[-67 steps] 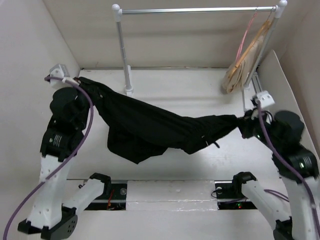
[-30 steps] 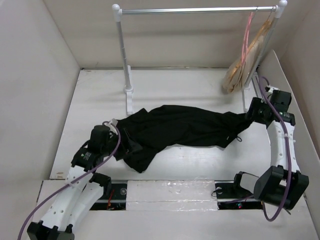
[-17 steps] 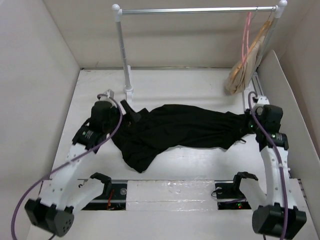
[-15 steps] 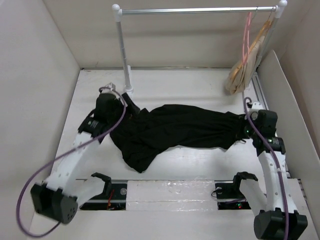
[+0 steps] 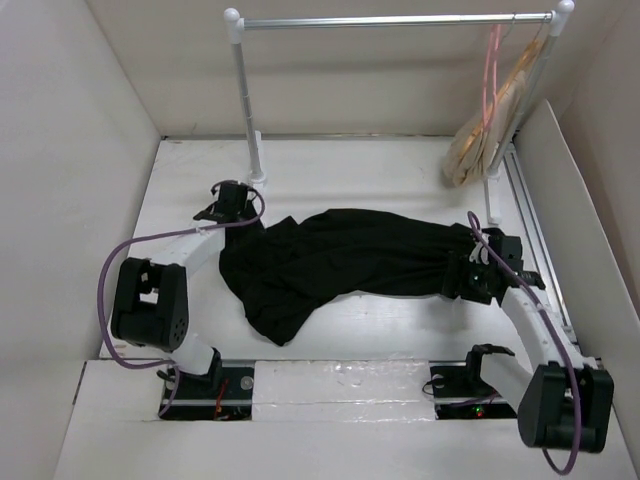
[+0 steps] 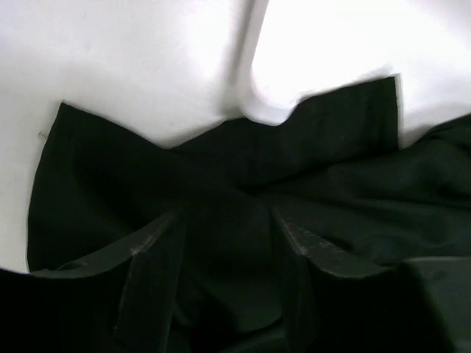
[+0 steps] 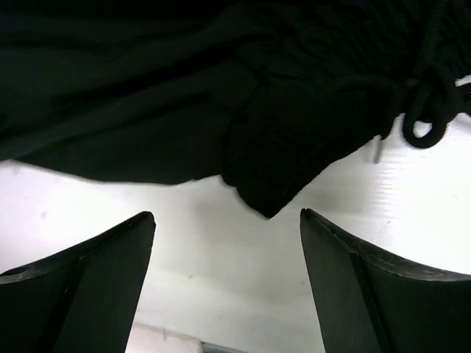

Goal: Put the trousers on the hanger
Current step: Flatten out the trousers at the center of the board.

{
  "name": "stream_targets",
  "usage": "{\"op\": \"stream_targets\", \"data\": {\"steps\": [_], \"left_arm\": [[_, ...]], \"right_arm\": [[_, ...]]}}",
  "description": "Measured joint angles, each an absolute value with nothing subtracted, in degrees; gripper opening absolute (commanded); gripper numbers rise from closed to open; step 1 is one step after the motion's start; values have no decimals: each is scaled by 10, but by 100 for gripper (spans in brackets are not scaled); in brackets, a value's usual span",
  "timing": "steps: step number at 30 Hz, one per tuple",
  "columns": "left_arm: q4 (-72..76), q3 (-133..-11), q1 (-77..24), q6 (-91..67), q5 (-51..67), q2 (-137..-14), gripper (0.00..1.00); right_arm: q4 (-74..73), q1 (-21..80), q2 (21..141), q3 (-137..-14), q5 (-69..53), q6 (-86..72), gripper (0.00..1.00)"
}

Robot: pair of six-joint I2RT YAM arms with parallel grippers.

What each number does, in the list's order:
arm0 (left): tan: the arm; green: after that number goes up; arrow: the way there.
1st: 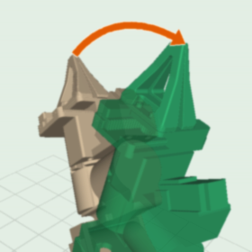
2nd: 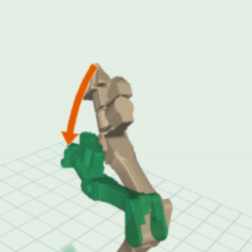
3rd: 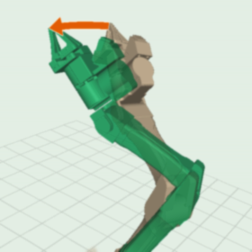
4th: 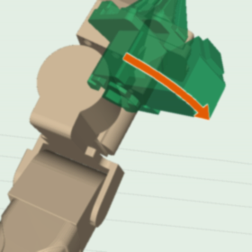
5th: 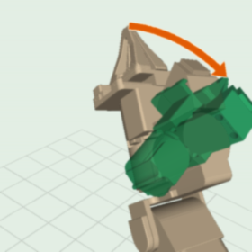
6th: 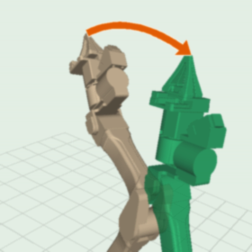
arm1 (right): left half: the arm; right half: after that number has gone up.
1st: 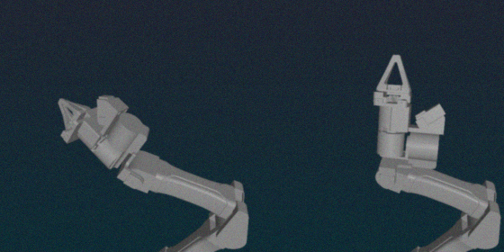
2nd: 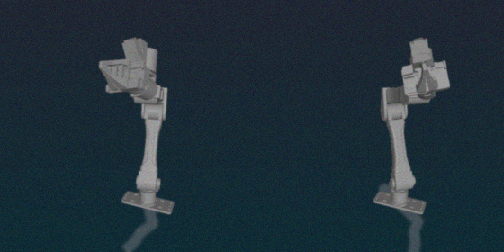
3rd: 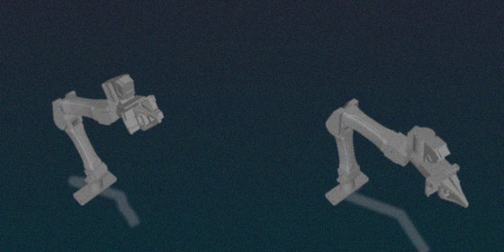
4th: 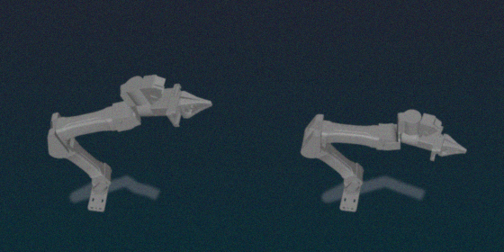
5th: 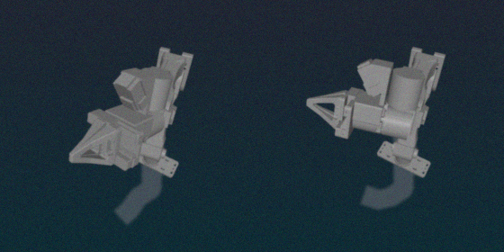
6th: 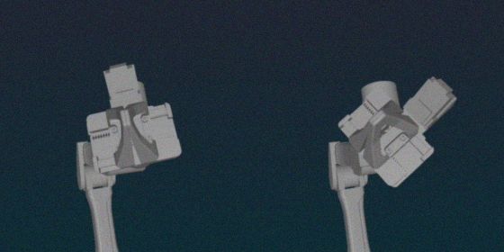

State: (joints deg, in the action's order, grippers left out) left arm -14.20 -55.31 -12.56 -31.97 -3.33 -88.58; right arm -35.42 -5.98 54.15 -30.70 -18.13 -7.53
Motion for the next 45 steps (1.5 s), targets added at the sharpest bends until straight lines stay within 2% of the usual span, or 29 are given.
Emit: {"op": "stream_targets", "data": {"steps": [1,2,3,4,6,7,11,17,18,19,20,21,22,23,24,27,30,31,32,34,36,37,40,41,45], "left_arm": [[-135,-537,-123,-322,-30,-881,37],[-129,-519,-119,-325,-26,-873,19],[-130,-502,-114,-330,-20,-865,11],[-130,-486,-108,-334,-17,-858,0],[-135,-464,-96,-336,-13,-844,0],[-137,-456,-91,-337,-9,-835,0],[-159,-427,-82,-347,9,-771,0],[-228,-381,-110,-394,59,-566,0],[-239,-381,-116,-403,71,-546,0],[-253,-382,-118,-409,80,-531,8],[-268,-385,-119,-411,77,-520,24],[-283,-392,-119,-411,67,-515,41],[-297,-403,-119,-404,55,-515,67],[-308,-421,-119,-396,41,-526,70],[-311,-444,-119,-390,30,-543,71],[-303,-533,-119,-360,-2,-630,71],[-258,-566,-119,-333,-23,-708,68],[-255,-566,-119,-327,-25,-720,67],[-255,-566,-119,-321,-26,-727,66],[-251,-566,-119,-312,-26,-731,65],[-249,-573,-119,-305,-22,-731,64],[-250,-580,-119,-303,-20,-733,64],[-250,-616,-116,-297,-14,-736,61],[-248,-627,-112,-296,-11,-734,61],[-239,-651,-95,-293,-10,-710,61]], "right_arm": [[-344,-62,562,-305,-174,-81,76],[-331,-65,580,-302,-167,-85,72],[-318,-70,598,-300,-163,-90,68],[-309,-74,617,-299,-157,-94,53],[-289,-85,653,-299,-148,-98,26],[-283,-90,666,-300,-143,-100,4],[-278,-140,682,-316,-124,-102,0],[-288,-224,671,-384,-55,-84,0],[-291,-232,677,-401,-48,-81,2],[-291,-240,682,-415,-44,-77,39],[-291,-246,684,-424,-43,-75,59],[-291,-250,683,-429,-43,-70,74],[-294,-252,682,-433,-46,-65,90],[-298,-248,680,-436,-49,-62,94],[-305,-237,674,-438,-55,-59,96],[-333,-156,637,-458,-70,-53,93],[-339,-25,582,-489,-104,-49,69],[-333,22,566,-494,-115,-48,38],[-325,65,556,-495,-128,-46,24],[-314,199,558,-495,-133,-58,16],[-289,346,593,-497,-135,-73,20],[-280,415,623,-505,-129,-79,40],[-274,576,757,-576,-111,-77,82],[-271,612,800,-608,-105,-73,85],[-253,720,960,-751,-74,-44,85]]}}
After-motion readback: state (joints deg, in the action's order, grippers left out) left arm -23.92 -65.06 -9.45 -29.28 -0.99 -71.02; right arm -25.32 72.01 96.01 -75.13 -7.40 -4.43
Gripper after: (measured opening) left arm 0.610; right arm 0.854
